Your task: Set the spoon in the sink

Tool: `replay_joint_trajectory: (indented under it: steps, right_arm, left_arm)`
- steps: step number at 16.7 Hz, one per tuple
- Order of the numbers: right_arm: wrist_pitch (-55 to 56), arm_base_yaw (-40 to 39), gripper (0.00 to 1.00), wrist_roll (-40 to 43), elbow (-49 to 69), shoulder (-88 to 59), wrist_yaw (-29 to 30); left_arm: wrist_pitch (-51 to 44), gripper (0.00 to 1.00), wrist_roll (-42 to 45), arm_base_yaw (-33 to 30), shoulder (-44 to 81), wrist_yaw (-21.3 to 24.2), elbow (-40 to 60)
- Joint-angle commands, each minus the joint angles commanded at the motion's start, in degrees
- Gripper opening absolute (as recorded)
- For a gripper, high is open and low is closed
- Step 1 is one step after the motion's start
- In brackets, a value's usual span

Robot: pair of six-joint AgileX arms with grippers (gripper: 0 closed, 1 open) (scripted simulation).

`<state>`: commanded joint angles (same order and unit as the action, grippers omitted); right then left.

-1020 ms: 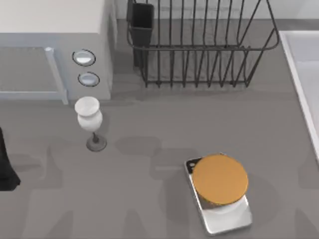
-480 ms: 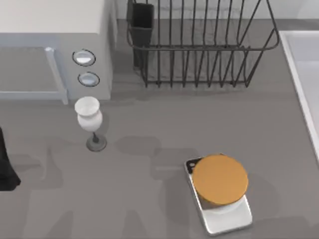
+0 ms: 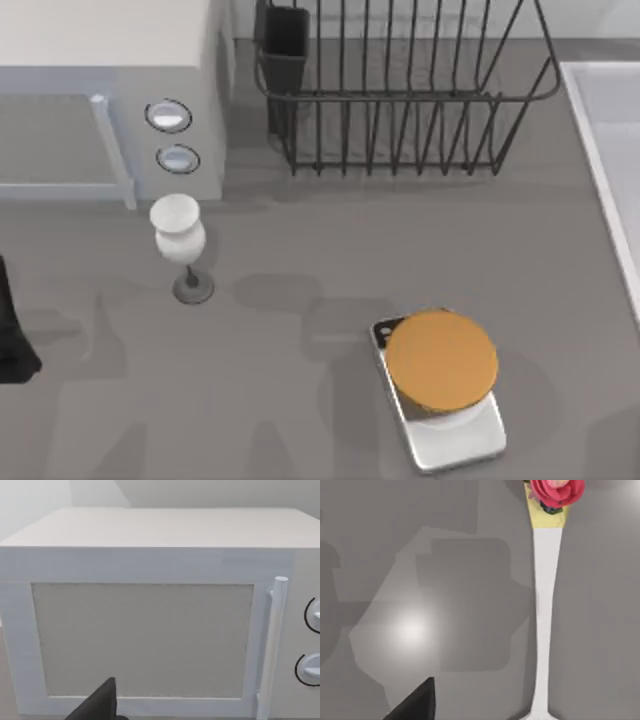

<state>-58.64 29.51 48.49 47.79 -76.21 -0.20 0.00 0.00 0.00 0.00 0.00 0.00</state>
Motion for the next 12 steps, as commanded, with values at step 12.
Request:
replay_joint_trajectory:
  steps: [12]
  right_arm:
    - [4.64,0.86,1.00,1.48,-2.00,-5.56,-0.04]
  left_arm:
    - [0.00,1.00,0.00,0.00,0.00,0.00,0.00]
